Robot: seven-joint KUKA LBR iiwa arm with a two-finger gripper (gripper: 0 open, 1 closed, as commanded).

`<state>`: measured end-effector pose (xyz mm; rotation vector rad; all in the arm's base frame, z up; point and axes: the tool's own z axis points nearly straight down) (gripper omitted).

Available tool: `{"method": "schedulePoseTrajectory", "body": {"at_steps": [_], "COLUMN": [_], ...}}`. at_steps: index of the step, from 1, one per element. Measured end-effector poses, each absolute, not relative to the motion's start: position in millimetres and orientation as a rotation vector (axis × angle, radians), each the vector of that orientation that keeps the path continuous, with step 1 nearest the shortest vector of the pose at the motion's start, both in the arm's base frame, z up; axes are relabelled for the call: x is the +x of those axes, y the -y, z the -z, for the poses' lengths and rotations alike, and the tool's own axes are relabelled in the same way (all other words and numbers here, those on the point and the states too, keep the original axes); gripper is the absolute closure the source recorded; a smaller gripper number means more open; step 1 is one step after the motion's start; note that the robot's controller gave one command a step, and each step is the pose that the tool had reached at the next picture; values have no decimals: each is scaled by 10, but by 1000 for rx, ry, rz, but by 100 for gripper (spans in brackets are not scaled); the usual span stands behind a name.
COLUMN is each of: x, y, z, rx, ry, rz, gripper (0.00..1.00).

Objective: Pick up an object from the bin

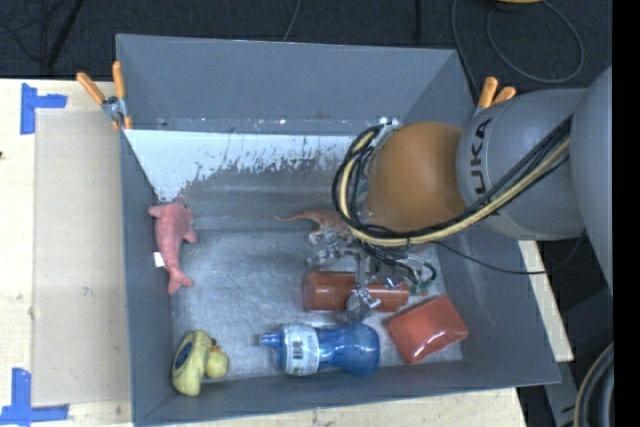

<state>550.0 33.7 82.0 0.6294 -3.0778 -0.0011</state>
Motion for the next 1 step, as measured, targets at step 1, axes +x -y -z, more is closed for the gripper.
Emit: {"method": "schedulePoseTrajectory", "body": {"at_steps": [1], "x": [4949], "y": [-1415], "z": [-759], "rx": [951], "ry": [3015], "rz": [1], "gripper": [100]}}
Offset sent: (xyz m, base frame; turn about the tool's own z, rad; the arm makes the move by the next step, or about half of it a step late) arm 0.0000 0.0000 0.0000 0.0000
